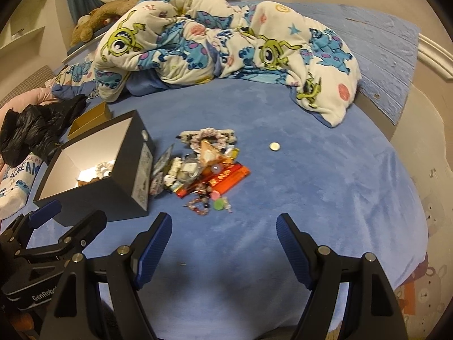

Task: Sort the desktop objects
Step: 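Move both tools toward the pile of small items beside the shoebox, then lower the right tool onto the orange lighter and close it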

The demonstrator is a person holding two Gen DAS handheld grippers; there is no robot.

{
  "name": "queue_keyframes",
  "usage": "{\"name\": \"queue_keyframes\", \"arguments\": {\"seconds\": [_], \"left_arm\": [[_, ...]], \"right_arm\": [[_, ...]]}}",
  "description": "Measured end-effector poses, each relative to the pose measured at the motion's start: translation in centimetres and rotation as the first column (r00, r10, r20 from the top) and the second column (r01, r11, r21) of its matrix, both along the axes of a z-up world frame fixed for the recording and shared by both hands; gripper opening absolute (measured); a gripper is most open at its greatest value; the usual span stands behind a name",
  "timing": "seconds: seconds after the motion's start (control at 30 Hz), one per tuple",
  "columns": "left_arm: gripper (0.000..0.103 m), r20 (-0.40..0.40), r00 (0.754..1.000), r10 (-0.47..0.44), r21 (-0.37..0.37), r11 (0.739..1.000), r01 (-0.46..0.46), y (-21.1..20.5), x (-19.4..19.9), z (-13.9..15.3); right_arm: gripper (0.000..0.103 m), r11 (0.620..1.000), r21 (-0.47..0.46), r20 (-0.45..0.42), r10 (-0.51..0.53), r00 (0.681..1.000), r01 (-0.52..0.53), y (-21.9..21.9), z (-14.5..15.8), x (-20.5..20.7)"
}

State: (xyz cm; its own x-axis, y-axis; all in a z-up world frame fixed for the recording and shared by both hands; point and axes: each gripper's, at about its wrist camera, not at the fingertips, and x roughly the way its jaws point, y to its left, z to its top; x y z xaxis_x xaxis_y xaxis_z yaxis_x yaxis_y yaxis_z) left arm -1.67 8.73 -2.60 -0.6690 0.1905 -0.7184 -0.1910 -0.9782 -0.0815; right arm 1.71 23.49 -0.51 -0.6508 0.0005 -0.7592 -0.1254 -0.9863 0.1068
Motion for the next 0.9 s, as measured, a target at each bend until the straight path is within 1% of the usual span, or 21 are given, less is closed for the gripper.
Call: {"name": "queue_keyframes", "arguments": {"seconds": [0.27, 0.47, 0.6, 0.67, 0.73, 0.8, 0.9], "left_arm": [[0.103, 0.010, 0.998, -0.066, -0.017, 0.998, 0.067, 2.9, -1.0, -1.9], [0.103, -0.003, 0.993, -0.118, -0.048, 0.992, 0.117, 4.0, -1.6, -3.4], [0.103, -0.009, 0.988, -0.153, -0.062, 0.986, 0.152, 4.3, -2.2, -4.4], [0.103, -0.013, 0.988, -0.155, -0.068, 0.986, 0.154, 4.5, -2.6, -4.8], [0.103, -0.009, 0.988, -0.156, -0.054, 0.986, 0.155, 4.5, -3.0, -5.3], [0.103, -0.006, 0.986, -0.168, -0.038, 0.985, 0.168, 4.5, -3.2, -5.8], [0.103, -0.005, 0.982, -0.187, -0.042, 0.982, 0.186, 4.6, -3.4, -6.7]], "right_arm": [[0.078, 0.999, -0.008, 0.024, -0.052, 0.998, 0.052, 3.0, -1.8, -0.3], [0.078, 0.999, 0.005, 0.040, -0.041, 0.998, 0.041, 3.9, -2.9, -2.0], [0.078, 1.000, -0.005, 0.043, -0.023, 0.999, 0.023, 4.8, -3.9, -4.0], [0.078, 0.999, -0.037, 0.051, -0.031, 0.998, 0.033, 5.5, -4.5, -5.2], [0.078, 0.998, -0.050, 0.050, -0.033, 0.998, 0.036, 5.8, -4.9, -6.4], [0.078, 0.997, -0.069, 0.055, -0.010, 0.998, 0.014, 5.6, -5.9, -8.1], [0.078, 0.996, -0.085, 0.056, 0.021, 0.998, -0.016, 5.0, -7.1, -10.1]]}}
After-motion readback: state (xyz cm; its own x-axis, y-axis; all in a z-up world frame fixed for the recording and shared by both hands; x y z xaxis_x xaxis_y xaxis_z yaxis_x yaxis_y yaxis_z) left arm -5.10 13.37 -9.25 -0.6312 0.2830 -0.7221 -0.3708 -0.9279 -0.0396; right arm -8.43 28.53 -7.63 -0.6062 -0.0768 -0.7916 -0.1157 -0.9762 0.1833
